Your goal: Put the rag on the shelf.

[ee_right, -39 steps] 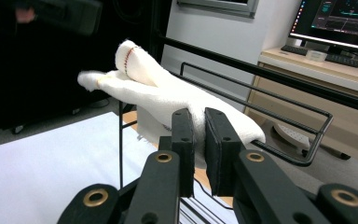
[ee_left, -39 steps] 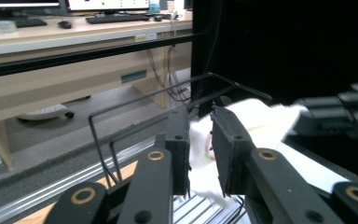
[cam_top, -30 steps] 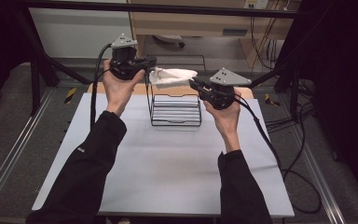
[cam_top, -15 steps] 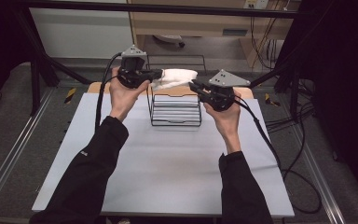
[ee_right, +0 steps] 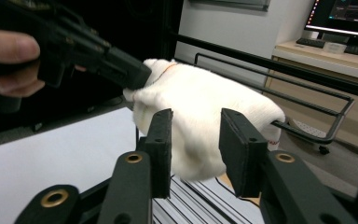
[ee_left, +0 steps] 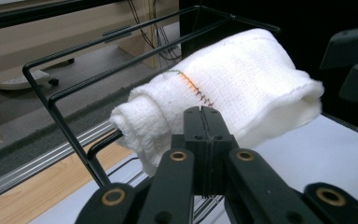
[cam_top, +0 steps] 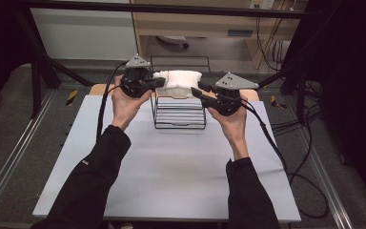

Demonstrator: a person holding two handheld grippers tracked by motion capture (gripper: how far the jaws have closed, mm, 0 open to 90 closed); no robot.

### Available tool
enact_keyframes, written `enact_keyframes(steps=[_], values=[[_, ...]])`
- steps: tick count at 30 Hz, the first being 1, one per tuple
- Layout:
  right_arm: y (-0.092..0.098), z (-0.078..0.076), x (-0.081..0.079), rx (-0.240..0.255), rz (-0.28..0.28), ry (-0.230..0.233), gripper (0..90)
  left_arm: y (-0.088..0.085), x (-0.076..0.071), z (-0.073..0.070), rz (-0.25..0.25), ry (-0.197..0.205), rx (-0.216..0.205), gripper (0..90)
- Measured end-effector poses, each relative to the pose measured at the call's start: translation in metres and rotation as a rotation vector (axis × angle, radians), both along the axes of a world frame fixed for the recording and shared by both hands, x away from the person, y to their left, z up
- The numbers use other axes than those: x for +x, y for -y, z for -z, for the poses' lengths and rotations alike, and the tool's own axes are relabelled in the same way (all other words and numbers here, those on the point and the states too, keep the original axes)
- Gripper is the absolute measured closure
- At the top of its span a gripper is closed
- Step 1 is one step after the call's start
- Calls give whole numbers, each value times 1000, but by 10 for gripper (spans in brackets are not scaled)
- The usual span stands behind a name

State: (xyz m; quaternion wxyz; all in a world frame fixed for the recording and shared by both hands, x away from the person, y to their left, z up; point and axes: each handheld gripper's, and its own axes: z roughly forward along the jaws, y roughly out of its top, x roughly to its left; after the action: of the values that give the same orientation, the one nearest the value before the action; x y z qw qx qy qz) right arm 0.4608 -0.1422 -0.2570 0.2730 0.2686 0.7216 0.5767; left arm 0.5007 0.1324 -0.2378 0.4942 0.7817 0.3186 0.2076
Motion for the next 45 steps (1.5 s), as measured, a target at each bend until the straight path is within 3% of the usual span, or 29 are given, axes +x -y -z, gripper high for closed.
enact_keyframes(steps=[2,9,13,22,30,37,43,45], values=[[1,-2,1,5,5,-6,693,1,0,3,-2,0,0,900],[-10,7,14,-10,17,-92,882,2,1,11,-9,9,18,900],[-16,14,22,-31,51,-114,899,2,3,16,-14,11,18,900],[-21,20,33,-39,98,-105,894,3,8,23,-34,19,18,900],[-21,19,33,-41,92,-96,870,2,6,23,-33,29,19,900],[-12,9,17,-11,64,-79,802,-6,-6,17,-23,42,10,888],[-2,4,3,3,50,-110,675,-19,-17,16,-23,26,9,782],[1,5,0,12,58,-116,583,-24,-21,16,-17,22,14,731]])
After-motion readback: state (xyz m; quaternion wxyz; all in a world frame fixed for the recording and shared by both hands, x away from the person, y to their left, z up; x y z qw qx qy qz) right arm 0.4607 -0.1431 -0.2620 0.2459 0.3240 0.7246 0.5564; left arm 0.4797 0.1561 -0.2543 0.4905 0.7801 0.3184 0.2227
